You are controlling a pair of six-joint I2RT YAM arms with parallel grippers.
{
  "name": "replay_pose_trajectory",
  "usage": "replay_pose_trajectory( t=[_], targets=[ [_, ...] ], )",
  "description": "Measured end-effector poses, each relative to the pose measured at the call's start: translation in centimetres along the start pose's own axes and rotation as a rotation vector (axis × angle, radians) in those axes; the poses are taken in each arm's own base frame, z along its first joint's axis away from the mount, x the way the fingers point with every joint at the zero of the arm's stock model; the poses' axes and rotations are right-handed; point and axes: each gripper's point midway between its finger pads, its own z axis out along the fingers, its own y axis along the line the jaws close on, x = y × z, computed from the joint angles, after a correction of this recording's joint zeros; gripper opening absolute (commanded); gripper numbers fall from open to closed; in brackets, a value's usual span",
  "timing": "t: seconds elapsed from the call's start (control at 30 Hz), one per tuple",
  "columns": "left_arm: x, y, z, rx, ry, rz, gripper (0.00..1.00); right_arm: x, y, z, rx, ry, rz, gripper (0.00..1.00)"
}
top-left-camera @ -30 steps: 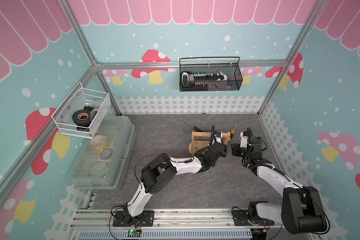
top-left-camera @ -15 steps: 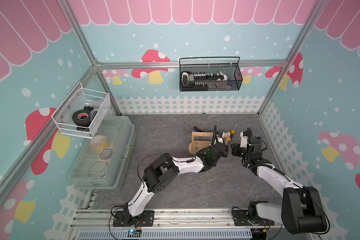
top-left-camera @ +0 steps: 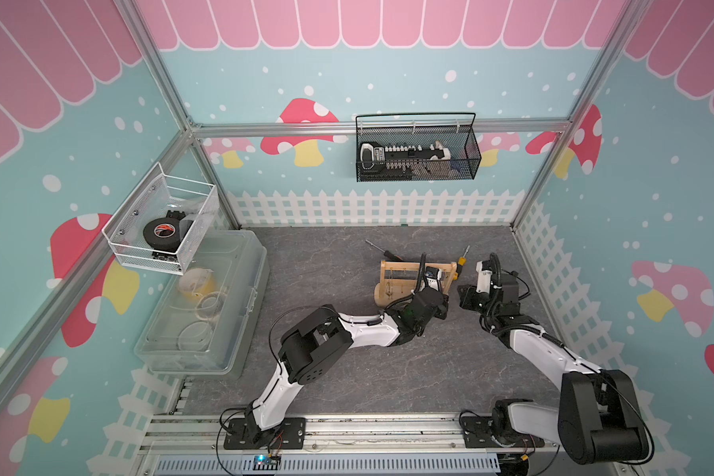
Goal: Hang the necklace on the jewelry display stand
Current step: Hang the necklace on the stand.
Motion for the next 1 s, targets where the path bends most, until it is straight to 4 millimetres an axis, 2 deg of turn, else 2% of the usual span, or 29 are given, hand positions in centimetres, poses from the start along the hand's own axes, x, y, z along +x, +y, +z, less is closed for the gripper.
replay_pose_trajectory(
  t=[0.33,0.73,1.0],
  targets=[
    [-0.6,-0.2,-0.6,0.010,-0.009,-0.004,0.00,0.0,0.0,0.0,0.000,0.000,0.000,0.20],
    [-0.9,-1.9,-1.6,0.079,0.018,-0.001,0.00,0.0,0.0,0.0,0.000,0.000,0.000,0.20],
    [-0.3,-1.6,-1.6,0.062,0.039,0.008,0.00,0.0,0.0,0.0,0.000,0.000,0.000,0.20]
  ],
)
